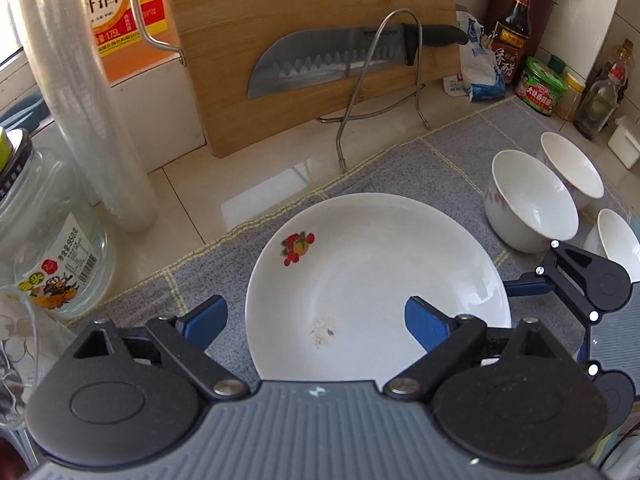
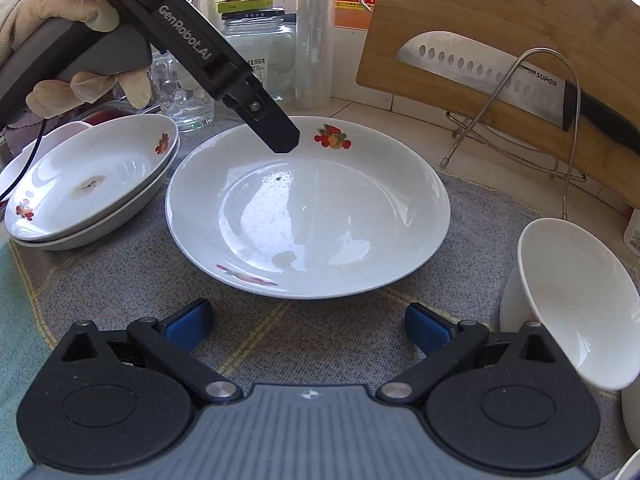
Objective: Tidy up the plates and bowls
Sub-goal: 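Move both tools over the fruit-decal white plate on the towel, then grip the fruit-decal plate's rim with the left tool while the right tool presses its centre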
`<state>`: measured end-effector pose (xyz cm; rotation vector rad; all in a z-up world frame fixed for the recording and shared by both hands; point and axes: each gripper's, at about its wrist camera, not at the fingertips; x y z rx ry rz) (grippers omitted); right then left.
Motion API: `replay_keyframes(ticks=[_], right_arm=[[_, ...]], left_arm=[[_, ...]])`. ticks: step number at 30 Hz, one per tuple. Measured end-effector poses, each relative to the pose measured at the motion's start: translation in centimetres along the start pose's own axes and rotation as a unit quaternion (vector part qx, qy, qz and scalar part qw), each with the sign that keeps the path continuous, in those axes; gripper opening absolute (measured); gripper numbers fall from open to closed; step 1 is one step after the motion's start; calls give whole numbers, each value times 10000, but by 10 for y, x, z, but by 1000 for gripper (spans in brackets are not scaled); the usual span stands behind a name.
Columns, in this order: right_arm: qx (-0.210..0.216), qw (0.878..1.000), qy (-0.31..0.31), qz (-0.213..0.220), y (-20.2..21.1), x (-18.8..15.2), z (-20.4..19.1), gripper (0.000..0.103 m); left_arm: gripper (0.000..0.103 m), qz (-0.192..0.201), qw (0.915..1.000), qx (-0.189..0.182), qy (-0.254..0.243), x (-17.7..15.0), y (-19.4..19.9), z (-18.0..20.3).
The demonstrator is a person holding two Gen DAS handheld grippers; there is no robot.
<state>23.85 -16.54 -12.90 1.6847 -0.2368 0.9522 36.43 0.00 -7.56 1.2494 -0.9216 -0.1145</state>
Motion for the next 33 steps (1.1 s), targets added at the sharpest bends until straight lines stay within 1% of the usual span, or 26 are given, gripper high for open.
replay_keyframes(ticks=[5,12,17,21,25,33], right_arm=[[23,10000,24,36,-4,3,-1,103],[25,10000,31,72,-7,6,-2,103],[30,9999,26,105,-7,6,-2,103],[32,9999,18,118,-8,6,-2,103],[58,9999,-2,148,-9,8,0,103],[107,9998,-17,155,-12,12,1,103]], left_arm=[[95,-209,9996,-166,-96,10,-19,-4],[91,-500,9978,-432,-59,19,-37,-13],[83,-694,9953,-676,4,25,-44,-18],[81,-824,9937,-749,-91,28,-47,-19],[80,-942,9922,-799,-192,31,-49,-17],[80,-1036,9905,-870,-249,34,-54,-18]])
Point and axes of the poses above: each gripper's, at about its wrist camera, not at the fingertips, and y roughly against the way its jaws point, z to its right, x to its top, and after that the axes turned 3 degrees about -y, right-handed
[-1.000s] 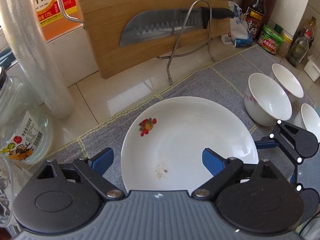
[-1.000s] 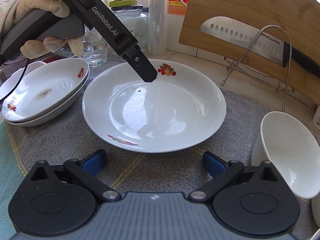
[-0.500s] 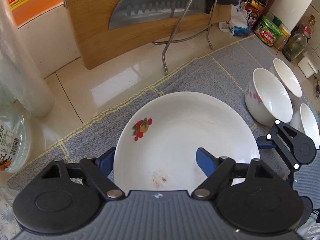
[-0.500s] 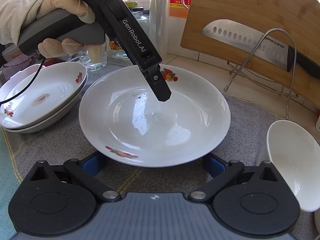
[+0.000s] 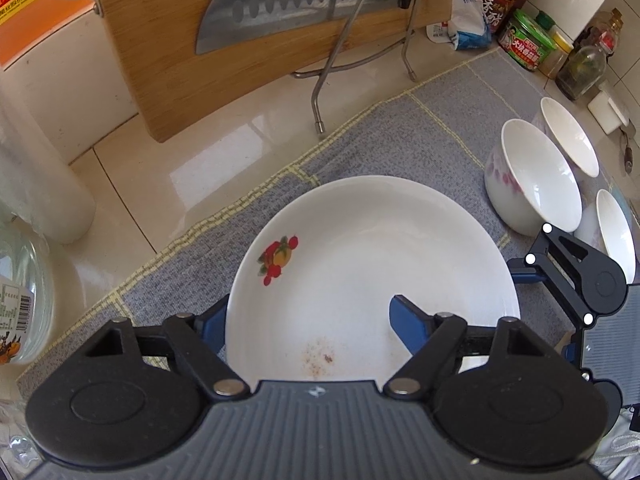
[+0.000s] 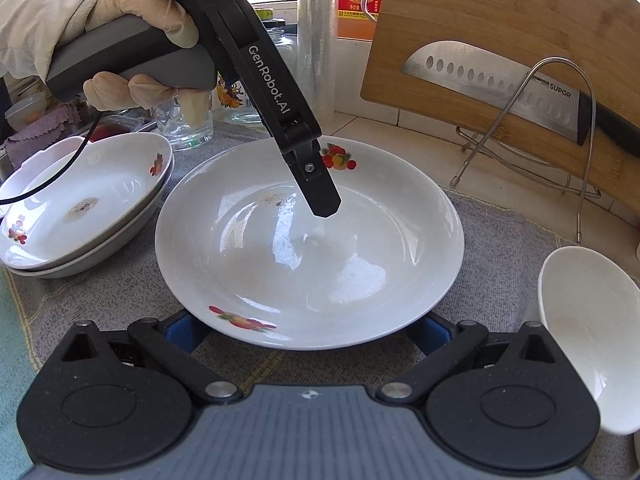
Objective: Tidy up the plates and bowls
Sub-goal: 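Grip the fruit-decal plate's rim with the left tool while the right tool presses its centre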
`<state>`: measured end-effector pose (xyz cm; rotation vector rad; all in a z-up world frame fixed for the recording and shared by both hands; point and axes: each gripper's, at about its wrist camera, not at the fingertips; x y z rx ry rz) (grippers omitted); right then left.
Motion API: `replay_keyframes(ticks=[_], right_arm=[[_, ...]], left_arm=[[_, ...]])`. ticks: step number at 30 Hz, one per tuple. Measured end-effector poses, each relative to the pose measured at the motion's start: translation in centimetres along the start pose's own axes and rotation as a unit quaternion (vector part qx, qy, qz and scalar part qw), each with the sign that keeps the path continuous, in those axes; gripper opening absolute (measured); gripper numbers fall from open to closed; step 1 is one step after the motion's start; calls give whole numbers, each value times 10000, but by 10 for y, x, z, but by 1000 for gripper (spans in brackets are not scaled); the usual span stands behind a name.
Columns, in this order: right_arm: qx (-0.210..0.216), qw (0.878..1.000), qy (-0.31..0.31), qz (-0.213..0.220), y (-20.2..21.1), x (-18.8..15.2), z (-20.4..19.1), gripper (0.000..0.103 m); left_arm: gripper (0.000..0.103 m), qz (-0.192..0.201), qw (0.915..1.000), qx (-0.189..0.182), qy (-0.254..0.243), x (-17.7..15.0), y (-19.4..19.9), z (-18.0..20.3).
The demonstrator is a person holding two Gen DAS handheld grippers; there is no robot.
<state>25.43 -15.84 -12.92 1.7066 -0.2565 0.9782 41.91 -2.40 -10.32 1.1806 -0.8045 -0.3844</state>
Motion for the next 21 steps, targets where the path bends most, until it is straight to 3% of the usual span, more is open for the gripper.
replay_keyframes(ticks=[21], right_arm=[[-28,9998,199,-78,6,5,-3,103]], left_arm=[[80,-24,9999,-117,3,-3,10,-1]])
Point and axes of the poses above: each gripper's, at about its wrist camera, not at the fingertips, and y roughly against the way its jaws point, z to its right, x to its top, and after that the axes turned 3 degrees about -y, right-handed
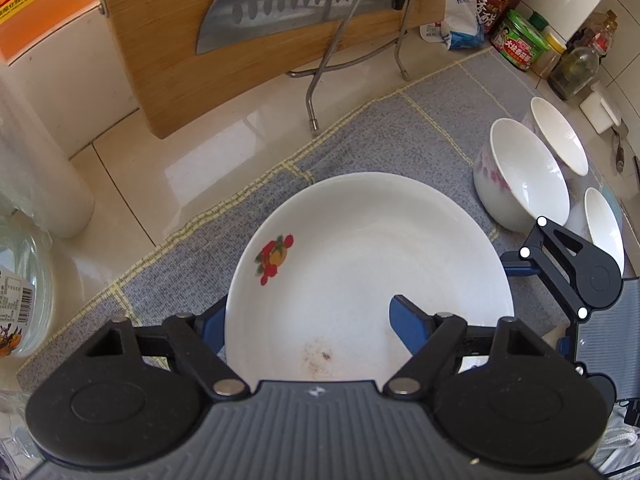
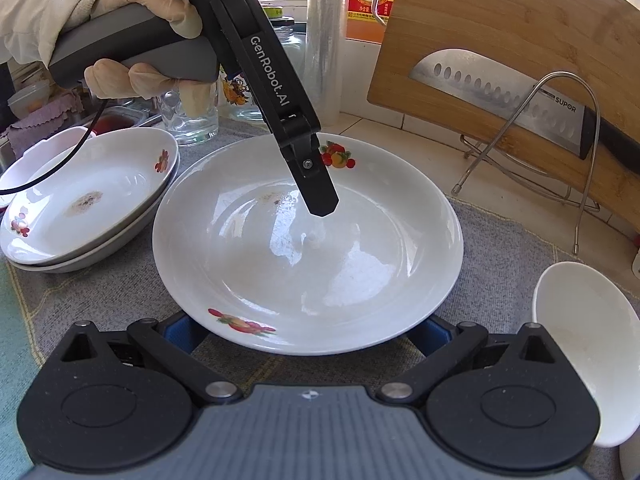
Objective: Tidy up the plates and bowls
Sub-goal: 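Grip the fruit-decal plate's rim with the left tool while the right tool presses its centre, then carry the fruit-decal plate onto the stack by the sink with the left tool while the right tool steadies it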
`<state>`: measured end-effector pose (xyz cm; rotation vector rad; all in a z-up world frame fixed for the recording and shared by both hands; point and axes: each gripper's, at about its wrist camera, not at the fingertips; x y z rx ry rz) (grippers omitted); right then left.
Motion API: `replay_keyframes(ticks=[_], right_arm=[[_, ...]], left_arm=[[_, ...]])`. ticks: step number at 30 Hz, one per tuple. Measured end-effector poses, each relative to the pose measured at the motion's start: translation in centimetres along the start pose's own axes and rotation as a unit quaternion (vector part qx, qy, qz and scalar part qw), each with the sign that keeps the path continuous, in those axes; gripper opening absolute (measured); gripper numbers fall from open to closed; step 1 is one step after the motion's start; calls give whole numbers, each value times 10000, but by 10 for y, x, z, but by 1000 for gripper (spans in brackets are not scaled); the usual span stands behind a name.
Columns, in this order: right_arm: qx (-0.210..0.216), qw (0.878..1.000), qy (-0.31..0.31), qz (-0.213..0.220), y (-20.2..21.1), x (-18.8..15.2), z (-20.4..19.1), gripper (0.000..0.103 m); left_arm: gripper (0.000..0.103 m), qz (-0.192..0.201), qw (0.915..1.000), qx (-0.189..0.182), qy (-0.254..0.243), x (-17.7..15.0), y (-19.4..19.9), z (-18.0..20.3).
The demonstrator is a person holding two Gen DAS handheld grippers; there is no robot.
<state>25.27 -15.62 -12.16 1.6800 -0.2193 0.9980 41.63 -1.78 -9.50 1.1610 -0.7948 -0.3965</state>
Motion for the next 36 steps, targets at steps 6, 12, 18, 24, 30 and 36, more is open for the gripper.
replay_keyframes(ticks=[6,12,18,24,30,36], right_arm=[[2,10000,90,6,8,3,-1,103],[40,9999,95,0,17,8,-4,103],[107,9998,187,46,28,13,-8,103],[169,9993,316,111,38,15,-15,103],[278,9983,464,201,48,17,-27,103],[438,9968,616,245,55,18,-41,103]], left_arm=[[80,78,10000,7,3,-4,8,4],[80,178,9998,27,6,-8,19,9],[80,287,9995,69,62,-16,31,15],[80,406,9990,143,152,-28,44,21],[80,535,9979,223,285,-43,59,26],[80,628,9964,332,474,-63,72,28]])
Point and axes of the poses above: each gripper's, at about its wrist camera, not at the fingertips, and y roughly against the way its jaws point, z to its right, x to its top, and after that the axes turned 3 degrees about -y, right-handed
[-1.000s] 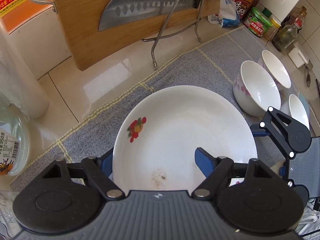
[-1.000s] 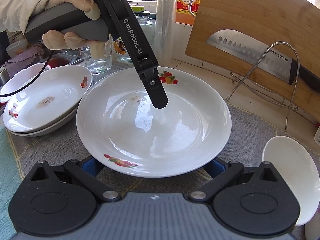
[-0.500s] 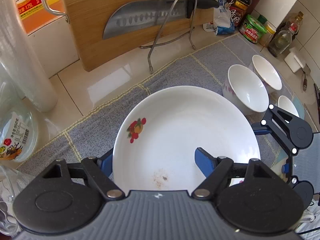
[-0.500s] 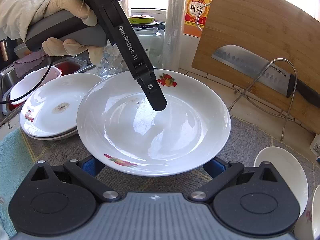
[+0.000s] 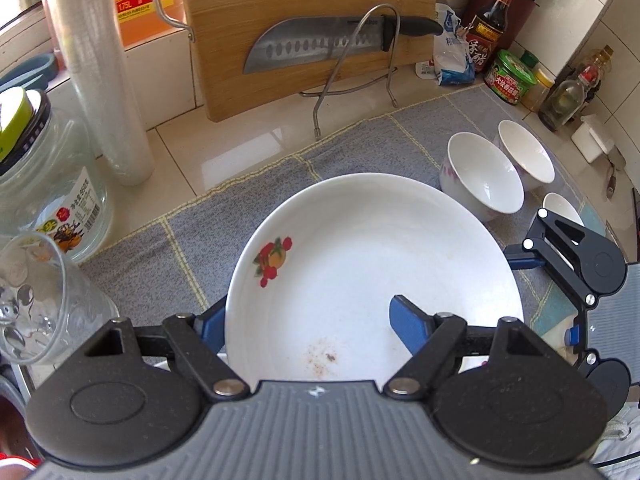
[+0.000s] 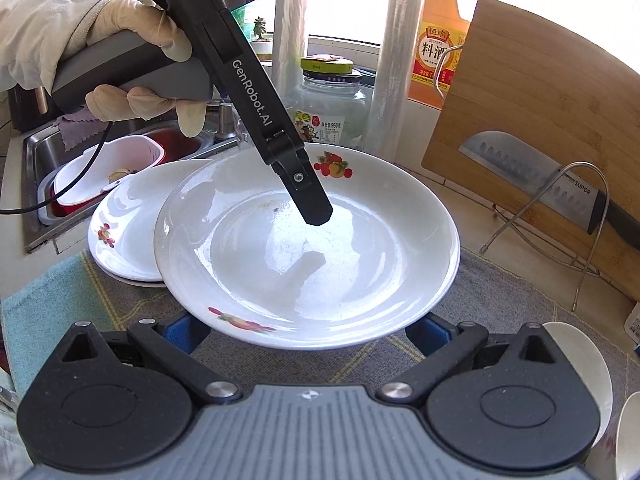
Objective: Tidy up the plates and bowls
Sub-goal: 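Carry the fruit-decal plate onto the stack by the sink with the left tool while the right tool steadies it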
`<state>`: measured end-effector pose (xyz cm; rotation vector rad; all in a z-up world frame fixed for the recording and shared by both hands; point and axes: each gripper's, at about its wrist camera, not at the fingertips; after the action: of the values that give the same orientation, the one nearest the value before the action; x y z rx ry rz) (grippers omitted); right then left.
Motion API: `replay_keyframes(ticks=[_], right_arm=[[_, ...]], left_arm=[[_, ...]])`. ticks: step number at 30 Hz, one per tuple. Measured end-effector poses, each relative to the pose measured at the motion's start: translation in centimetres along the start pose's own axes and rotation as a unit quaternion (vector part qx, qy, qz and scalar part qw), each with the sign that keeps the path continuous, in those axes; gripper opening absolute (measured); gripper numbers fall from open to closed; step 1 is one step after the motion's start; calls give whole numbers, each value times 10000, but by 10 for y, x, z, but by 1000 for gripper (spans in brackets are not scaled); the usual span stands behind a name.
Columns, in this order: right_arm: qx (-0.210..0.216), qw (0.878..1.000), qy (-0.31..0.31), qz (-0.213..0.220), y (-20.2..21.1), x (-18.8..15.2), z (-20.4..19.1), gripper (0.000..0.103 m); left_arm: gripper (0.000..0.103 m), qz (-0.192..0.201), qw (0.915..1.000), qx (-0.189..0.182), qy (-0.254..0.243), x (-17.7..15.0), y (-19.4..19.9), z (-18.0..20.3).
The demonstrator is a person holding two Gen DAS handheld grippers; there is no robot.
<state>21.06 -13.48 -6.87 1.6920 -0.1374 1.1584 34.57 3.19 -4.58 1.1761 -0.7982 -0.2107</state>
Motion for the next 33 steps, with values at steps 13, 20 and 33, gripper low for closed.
replay_keyframes(ticks=[13,20,33], right_arm=[[345,9986,392,31,1,7,-27,103],[522,9972,536,57,-1,12,-37,103],[879,9934,733,-66,-17,18,-52,103]], left_arm=[[80,150,9986,212,456,-41,28,-8],[80,218,9970,333,669,-59,40,-13],[80,173,9923,430,1149,-93,43,-32]])
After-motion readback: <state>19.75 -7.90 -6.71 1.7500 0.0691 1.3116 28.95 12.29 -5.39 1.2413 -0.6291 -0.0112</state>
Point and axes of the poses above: each gripper's, at about its wrist camera, not at the fingertips, and y roughly against the way its jaws point, z to its right, x to its top, and after that the axes turned 3 degrees about -y, right-handed
